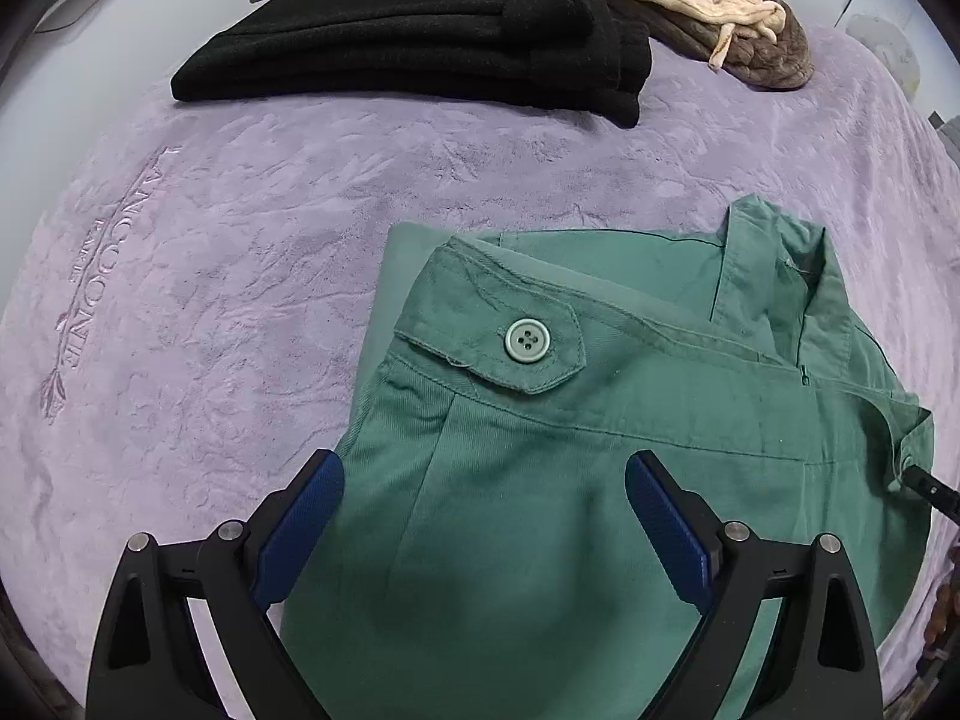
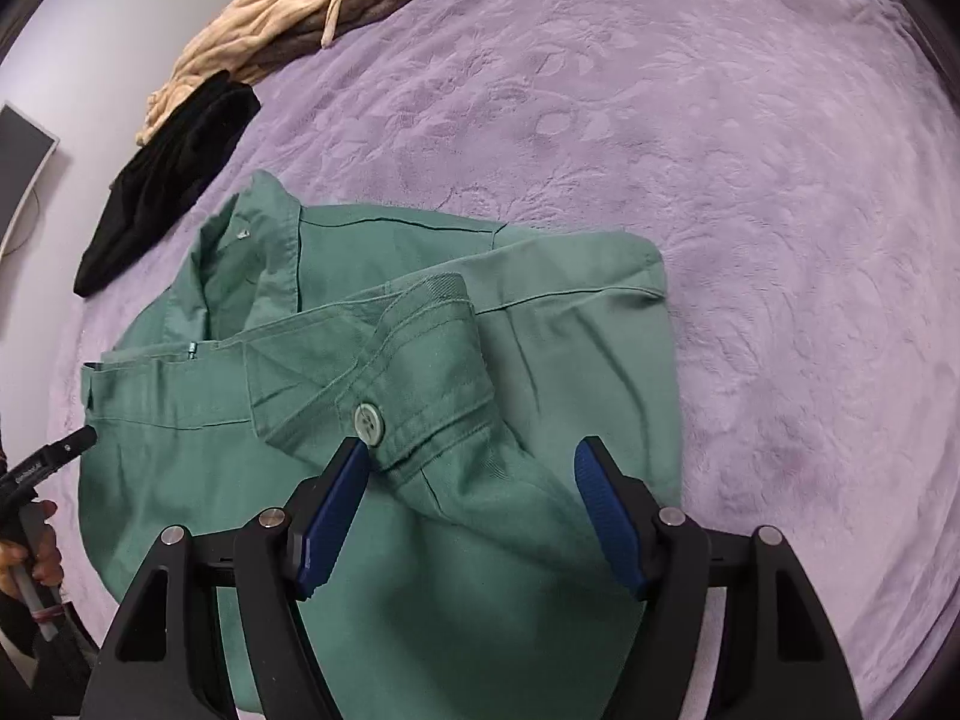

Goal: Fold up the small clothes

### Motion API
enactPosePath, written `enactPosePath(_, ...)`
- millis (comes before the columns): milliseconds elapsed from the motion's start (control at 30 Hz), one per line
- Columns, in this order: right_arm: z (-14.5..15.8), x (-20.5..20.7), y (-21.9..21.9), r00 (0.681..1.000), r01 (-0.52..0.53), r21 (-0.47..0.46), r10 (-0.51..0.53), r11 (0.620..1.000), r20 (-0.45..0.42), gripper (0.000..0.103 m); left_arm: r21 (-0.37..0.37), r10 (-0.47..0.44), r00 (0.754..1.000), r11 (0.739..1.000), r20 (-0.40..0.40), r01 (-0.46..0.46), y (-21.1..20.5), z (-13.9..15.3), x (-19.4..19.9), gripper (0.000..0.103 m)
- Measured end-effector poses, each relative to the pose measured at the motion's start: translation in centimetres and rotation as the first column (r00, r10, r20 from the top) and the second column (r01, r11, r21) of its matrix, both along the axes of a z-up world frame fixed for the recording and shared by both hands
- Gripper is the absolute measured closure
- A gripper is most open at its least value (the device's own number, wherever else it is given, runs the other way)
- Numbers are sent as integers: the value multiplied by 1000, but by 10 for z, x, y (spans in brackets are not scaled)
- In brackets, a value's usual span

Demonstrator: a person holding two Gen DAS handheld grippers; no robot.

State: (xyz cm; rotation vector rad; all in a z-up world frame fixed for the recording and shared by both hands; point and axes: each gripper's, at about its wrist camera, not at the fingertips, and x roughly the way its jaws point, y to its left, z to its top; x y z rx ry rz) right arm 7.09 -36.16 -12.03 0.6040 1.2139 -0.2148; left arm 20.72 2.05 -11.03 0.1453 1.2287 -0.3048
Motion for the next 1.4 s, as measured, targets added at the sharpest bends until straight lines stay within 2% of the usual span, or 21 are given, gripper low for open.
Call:
enactPosePath(33,2,5,1,1000,-4,-16,3,1000,-26,95,3,2,1000,1000,1,-2,-2,-2,0,8)
enactPosePath(167,49,1,-2,991,8,-107,7,994,134,96,-20,-14,1000,1000,9,14,-4,0,1,8)
enactPosePath(233,53,5,-10,989,12,-105,4,994,149,96,-13,-12,999,1000,37,13,-5,1,5,8)
enactPosePath(433,-25,13,-45,992,125,-10,-125,992,15,92,50,36,999,998,38,-38,-11,-31,31,8)
enactPosePath(533,-32,4,-56,974,221,75,-225,972,37,88,42,28,999,999,33,-30,-10,-37,35,8)
enactPosePath(667,-29,-5,-62,974,214,157,-223,964,45,76,21,1,1000,1000,24,-2,-9,-32,42,8)
enactPosePath(700,-28,-6,-63,975,207,171,-218,963,48,69,8,-7,1000,1000,10,7,-9,-33,44,12)
enactPosePath(733,-27,-8,-63,977,197,182,-209,963,51,61,-26,-26,1000,999,-4,26,-10,-32,46,31)
enactPosePath(767,-27,-7,-60,978,189,179,-201,965,47,58,-39,-33,999,999,-13,33,-11,-30,47,37)
enactPosePath(800,-25,-6,-57,981,178,167,-187,970,42,59,-36,-31,1000,999,-1,31,-12,-28,45,52)
enactPosePath(833,-22,-5,-53,986,158,154,-165,975,33,69,-37,-34,999,999,8,35,-13,-23,43,75)
enactPosePath(867,-17,-3,-48,989,141,142,-147,980,28,98,-41,-31,999,999,11,31,-10,-18,41,80)
enactPosePath(933,3,-1,-37,989,122,83,-128,989,73,98,-108,-8,1000,994,26,11,1,-2,37,83)
enactPosePath(1000,27,-3,-34,985,103,34,-106,994,137,98,-156,0,999,988,46,7,10,11,36,83)
enactPosePath(1067,37,1,-36,983,95,-14,-92,995,159,98,-156,-12,998,987,63,22,9,15,37,83)
enactPosePath(1167,10,12,-49,989,113,4,-113,994,96,97,-95,9,997,995,72,-2,0,-2,47,82)
enactPosePath(1233,-20,17,-54,992,121,3,-121,993,19,91,-53,61,996,997,63,-57,-2,-16,52,63)
enactPosePath(1267,-29,16,-56,991,132,22,-132,991,11,87,-30,80,993,997,81,-78,-1,-19,52,56)
enactPosePath(1300,-32,12,-58,988,153,41,-154,987,21,87,4,94,990,995,104,-95,-1,-19,51,42)
enactPosePath(1333,-30,8,-60,983,180,58,-182,982,28,80,23,92,989,995,117,-96,1,-17,50,37)
enactPosePath(1400,-21,-2,-63,976,218,45,-219,975,16,61,24,59,990,998,130,-63,7,-6,46,37)
